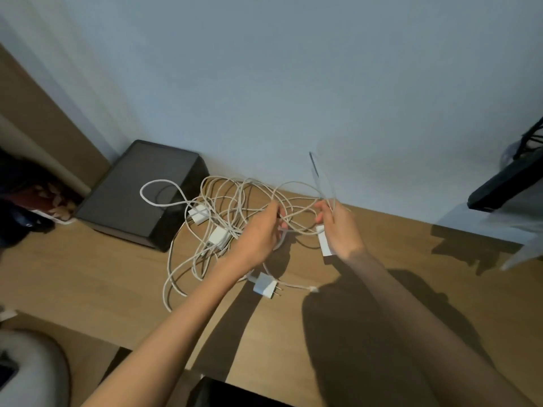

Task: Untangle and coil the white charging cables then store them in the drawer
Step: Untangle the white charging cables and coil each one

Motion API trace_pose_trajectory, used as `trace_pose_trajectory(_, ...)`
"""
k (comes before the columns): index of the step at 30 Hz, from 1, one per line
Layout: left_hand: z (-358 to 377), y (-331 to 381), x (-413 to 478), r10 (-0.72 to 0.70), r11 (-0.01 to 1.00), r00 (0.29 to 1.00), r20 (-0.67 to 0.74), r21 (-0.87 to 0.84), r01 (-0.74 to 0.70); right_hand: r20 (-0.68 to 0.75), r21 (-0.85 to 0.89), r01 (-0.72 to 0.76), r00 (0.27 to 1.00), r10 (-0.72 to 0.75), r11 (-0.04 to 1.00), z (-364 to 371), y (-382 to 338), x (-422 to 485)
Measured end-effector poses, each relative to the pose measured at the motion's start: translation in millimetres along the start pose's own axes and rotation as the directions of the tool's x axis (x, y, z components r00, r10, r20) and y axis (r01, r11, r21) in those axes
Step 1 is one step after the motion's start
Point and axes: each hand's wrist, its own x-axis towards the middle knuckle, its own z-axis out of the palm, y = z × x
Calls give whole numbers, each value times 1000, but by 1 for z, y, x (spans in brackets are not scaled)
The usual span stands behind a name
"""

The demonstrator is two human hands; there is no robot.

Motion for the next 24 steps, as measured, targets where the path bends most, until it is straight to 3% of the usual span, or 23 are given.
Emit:
trace_pose_trajectory(6,-70,-64,-9,-50,998,999,0,-34,50,108,-19,37,993,-35,999,62,-64,11)
trace_pose_trajectory(10,-102,-118,-18,-62,997,997,45,-33,64,120,-97,-19,992,31,995,122,-91,20)
trace_pose_trajectory(13,-117,-158,-22,-83,996,993,79,-12,84,141,-90,-151,977,163,984,163,-109,22)
trace_pose_trajectory(20,-115,-199,-32,-56,998,996,63,-21,57,39,-62,-319,946,322,946,210,-124,22)
trace_pose_trajectory(24,-104,-198,-29,-140,990,962,236,11,142,3,-73,-273,962,274,959,218,-119,22)
